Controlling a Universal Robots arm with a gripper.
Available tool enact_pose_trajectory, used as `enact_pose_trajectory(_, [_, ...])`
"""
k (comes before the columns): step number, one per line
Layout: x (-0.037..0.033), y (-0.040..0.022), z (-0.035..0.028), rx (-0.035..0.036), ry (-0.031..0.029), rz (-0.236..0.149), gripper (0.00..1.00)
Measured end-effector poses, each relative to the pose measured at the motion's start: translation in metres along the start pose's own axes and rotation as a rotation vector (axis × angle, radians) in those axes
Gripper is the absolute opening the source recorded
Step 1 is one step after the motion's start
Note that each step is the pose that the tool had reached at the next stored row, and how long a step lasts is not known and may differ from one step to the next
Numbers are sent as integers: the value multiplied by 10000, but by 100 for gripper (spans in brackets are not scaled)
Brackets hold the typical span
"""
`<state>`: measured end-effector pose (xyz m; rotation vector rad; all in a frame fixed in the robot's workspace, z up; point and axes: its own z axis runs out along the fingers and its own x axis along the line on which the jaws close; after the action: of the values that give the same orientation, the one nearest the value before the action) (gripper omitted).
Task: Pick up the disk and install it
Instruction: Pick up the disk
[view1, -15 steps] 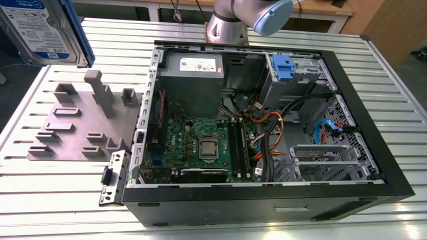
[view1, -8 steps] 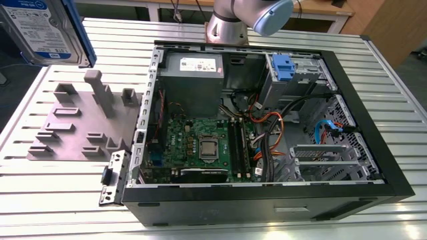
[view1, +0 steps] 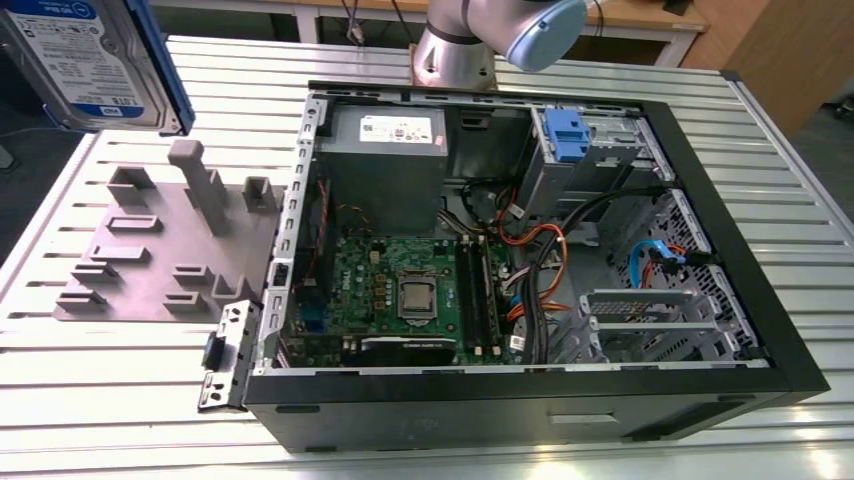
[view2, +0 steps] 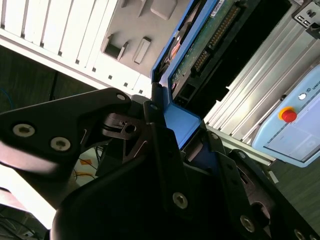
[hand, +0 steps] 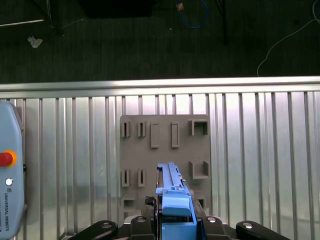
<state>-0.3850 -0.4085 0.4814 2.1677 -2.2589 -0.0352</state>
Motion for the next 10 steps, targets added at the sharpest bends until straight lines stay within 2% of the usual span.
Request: enact_pose_trajectory(10, [-1, -22, -1, 0, 0, 0, 36])
